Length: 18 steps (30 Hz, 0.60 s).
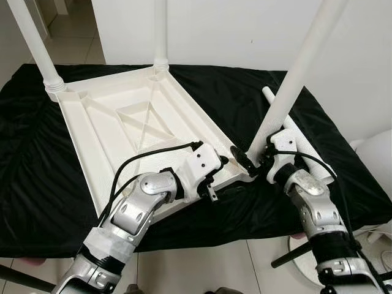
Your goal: Building children table
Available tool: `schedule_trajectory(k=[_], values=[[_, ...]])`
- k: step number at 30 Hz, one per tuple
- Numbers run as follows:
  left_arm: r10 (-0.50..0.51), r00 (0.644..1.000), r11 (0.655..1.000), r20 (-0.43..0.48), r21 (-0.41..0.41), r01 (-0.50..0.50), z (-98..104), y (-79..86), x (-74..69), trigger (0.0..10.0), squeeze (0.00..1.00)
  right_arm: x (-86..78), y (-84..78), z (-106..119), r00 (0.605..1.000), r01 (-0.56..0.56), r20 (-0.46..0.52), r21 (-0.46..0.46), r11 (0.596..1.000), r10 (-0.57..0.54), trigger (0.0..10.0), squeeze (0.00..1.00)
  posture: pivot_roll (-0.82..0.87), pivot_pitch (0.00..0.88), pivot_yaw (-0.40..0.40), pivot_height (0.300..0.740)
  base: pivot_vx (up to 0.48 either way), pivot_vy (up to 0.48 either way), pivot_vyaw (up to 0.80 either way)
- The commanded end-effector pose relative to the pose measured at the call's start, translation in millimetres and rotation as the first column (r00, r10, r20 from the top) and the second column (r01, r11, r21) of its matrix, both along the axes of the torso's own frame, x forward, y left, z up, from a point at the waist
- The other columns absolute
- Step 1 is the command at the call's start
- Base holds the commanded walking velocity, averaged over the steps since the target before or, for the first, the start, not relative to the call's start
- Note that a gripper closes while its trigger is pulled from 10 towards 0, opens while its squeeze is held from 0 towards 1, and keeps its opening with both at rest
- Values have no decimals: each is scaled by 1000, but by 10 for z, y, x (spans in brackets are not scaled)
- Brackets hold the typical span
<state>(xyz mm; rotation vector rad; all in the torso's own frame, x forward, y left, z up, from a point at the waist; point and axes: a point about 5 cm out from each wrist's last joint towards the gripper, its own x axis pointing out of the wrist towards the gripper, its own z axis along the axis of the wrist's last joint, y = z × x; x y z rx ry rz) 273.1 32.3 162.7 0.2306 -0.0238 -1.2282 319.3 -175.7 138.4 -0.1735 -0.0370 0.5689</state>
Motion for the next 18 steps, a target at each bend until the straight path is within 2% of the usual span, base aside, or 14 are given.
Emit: schedule_trajectory(k=[1,2,3,4,5,6,8,9,15,17,18], values=[[-6,1000,1000,6,10,6,-9,-19,11,10000,0,3,-5,-57,999,-28,-34,-25,999,27,7490,0,20,0,-50,740,0,0,0],[-6,1000,1000,6,10,6,-9,-19,11,10000,0,3,-5,-57,999,-28,-34,-25,999,27,7490,0,20,0,-50,740,0,0,0],[-6,1000,1000,6,8,6,-4,-21,13,10000,0,3,-1,-74,998,-43,-41,-31,999,42,6157,0,20,0,-50,740,0,0,0],[-5,1000,1000,7,7,5,-1,-21,14,10000,0,1,2,-90,997,-55,-49,-33,998,54,3137,0,20,0,-50,740,0,0,0],[-5,1000,1000,8,6,4,2,-23,16,10000,0,0,1,-109,996,-70,-61,-33,997,68,3137,0,21,0,-52,740,0,0,0],[-3,1000,1000,8,5,3,3,-24,18,10000,0,-4,-5,-132,995,-77,-72,-35,996,75,1098,0,21,0,-53,740,0,0,0],[-2,1000,1000,7,4,2,4,-25,19,10000,0,-6,-10,-147,994,-81,-81,-34,996,78,1098,0,21,0,-53,740,0,0,0],[-1,1000,1000,8,3,1,4,-25,20,10000,0,-4,-19,-164,993,-85,-87,-34,996,82,0,0,21,0,-53,740,0,0,0],[0,1000,1000,9,3,0,2,-25,19,10000,0,-12,-51,-209,992,-80,-102,-23,997,77,0,0,22,0,-54,740,0,0,0],[0,1000,1000,9,3,0,0,-26,19,10000,0,-12,-64,-218,993,-67,-104,-22,998,64,314,0,22,0,-54,740,0,0,0],[-1,1000,1000,8,3,1,-1,-26,18,10000,0,-11,-73,-225,993,-53,-107,-12,999,51,10000,0,22,0,-54,740,0,0,0]])
